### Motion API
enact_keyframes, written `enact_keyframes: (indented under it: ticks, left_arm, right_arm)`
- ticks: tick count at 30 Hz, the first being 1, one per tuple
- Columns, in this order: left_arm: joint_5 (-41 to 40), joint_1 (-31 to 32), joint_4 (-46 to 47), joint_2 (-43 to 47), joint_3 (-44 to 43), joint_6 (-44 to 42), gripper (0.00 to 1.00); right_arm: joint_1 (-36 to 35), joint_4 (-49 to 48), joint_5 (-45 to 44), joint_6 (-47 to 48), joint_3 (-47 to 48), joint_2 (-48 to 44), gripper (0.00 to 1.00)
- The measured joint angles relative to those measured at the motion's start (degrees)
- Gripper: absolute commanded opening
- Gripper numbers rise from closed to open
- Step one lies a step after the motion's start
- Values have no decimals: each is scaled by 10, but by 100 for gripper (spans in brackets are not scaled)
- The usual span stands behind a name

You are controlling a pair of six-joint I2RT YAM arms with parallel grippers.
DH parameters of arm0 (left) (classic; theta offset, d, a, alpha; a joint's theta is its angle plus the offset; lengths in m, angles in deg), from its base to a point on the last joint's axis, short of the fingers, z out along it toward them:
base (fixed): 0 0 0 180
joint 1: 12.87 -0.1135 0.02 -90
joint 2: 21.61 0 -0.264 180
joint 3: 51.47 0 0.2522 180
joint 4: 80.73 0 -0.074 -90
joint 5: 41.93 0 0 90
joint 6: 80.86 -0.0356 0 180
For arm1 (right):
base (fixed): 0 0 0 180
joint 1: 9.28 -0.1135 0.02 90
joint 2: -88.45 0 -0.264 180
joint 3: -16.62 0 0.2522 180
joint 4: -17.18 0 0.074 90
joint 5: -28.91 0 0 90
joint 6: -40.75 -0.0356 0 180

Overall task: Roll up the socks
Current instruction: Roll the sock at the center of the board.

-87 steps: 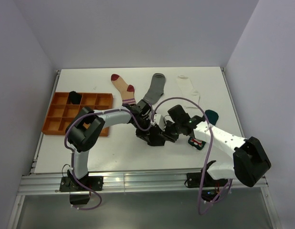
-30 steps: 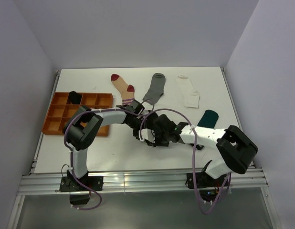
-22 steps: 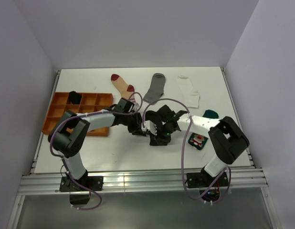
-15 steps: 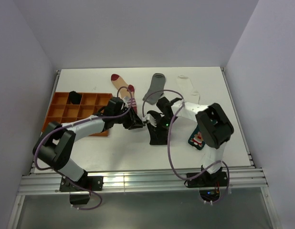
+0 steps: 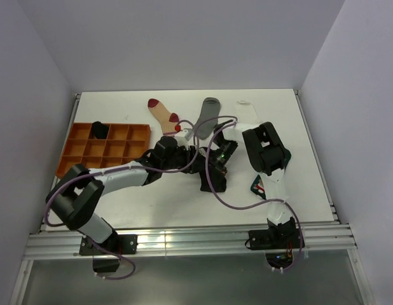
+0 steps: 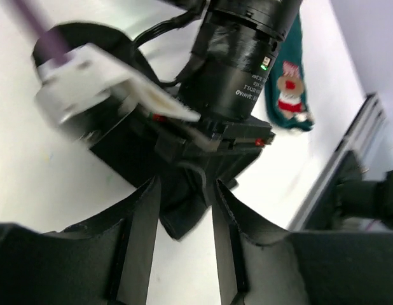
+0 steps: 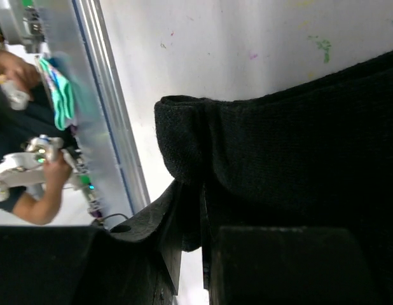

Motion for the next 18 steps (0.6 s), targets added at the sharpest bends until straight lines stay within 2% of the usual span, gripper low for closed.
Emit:
enact_keyframes:
  ticks: [8,18]
  left_arm:
    - [35,26,26,-100,-26,-100,44]
    - [77,55,79,-148,-23,-116,44]
  right_arm:
    - [10,33,17,-12,31,39,17]
    - [28,47,37,-34,38,63,17]
